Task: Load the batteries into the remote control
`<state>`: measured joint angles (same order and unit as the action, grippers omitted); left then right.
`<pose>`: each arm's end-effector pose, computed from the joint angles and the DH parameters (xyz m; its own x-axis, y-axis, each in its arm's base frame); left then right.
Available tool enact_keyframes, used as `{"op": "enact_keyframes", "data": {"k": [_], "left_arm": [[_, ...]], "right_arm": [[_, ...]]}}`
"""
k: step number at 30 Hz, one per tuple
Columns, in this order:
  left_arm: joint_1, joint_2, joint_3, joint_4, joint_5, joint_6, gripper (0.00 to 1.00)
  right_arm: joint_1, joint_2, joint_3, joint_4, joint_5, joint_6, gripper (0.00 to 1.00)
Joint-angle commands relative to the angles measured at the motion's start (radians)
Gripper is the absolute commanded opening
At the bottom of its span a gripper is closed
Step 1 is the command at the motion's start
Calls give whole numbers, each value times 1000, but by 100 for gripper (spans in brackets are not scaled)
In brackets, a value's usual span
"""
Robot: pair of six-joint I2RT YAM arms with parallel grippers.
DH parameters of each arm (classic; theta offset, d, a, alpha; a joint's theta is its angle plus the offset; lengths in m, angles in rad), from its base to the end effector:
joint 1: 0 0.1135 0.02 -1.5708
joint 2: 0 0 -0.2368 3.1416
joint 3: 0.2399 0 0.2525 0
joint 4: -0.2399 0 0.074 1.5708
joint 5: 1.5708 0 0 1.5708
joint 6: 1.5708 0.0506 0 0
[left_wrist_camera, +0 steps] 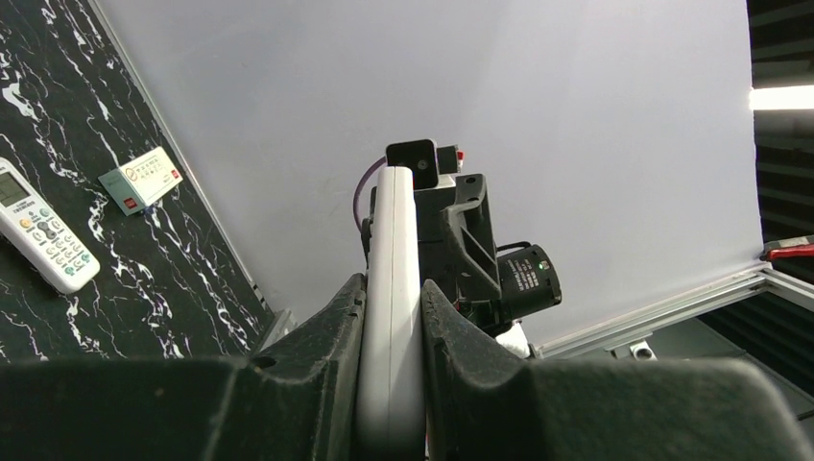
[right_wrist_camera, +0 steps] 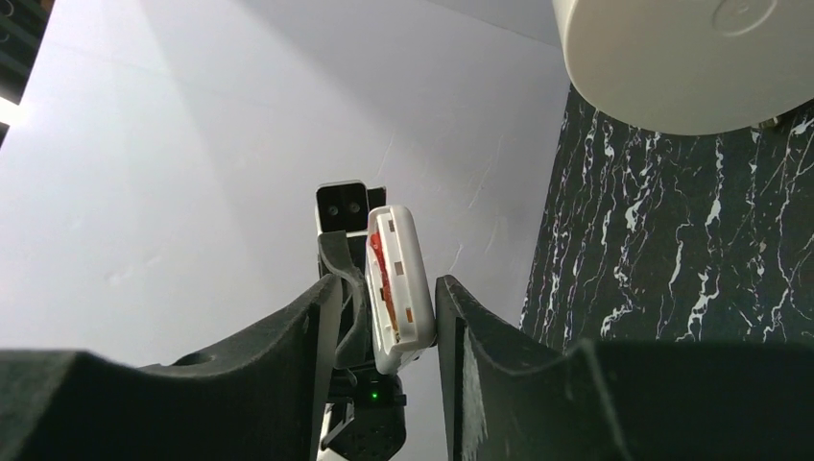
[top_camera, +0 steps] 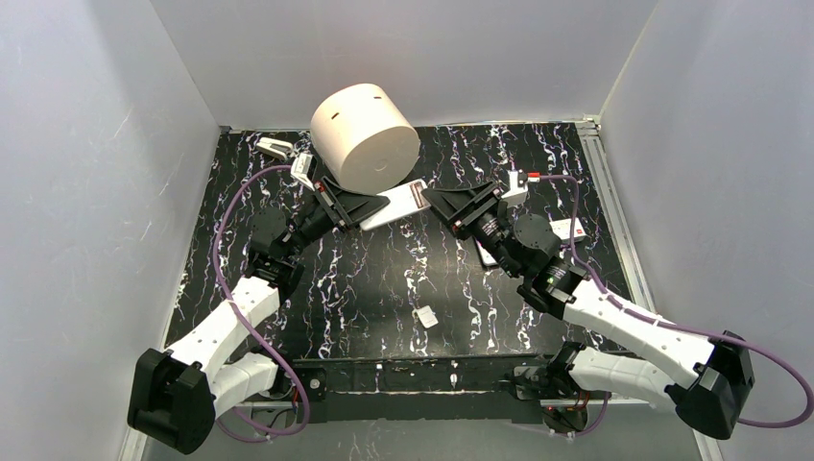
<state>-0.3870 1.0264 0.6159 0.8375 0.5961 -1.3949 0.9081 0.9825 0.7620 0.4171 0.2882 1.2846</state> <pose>0.2223 -0.1213 0.3212 -0.7063 -0.5920 -0.3882 0.5151 -0.0535 -0.8555 0.1720 0.1971 0.3393 -0.5266 0.8202 -0.2236 -0.2802 0.0808 0.9565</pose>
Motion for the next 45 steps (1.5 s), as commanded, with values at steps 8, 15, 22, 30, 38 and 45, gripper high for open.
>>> {"op": "enact_keyframes", "data": {"k": [8, 15, 22, 30, 38, 45], "left_arm": [[9, -14, 18, 34, 39, 30, 0], [9, -23, 23, 34, 47, 39, 0], [9, -36, 27, 34, 53, 64, 0], [15, -49, 13, -24, 21, 89, 0], [69, -102, -4, -306, -43, 202, 0], [187, -160, 132, -906, -233, 460, 0]], "right_arm": [[-12, 26, 43, 2, -54, -62, 42], [-19, 54, 80, -90, -62, -60, 27], [-21, 86, 113, -186, -66, -48, 15], [-24, 95, 151, -208, -95, -104, 48], [-26, 46, 161, -291, -58, -189, 78], [-35, 55, 270, -507, 1, -313, 80]]}}
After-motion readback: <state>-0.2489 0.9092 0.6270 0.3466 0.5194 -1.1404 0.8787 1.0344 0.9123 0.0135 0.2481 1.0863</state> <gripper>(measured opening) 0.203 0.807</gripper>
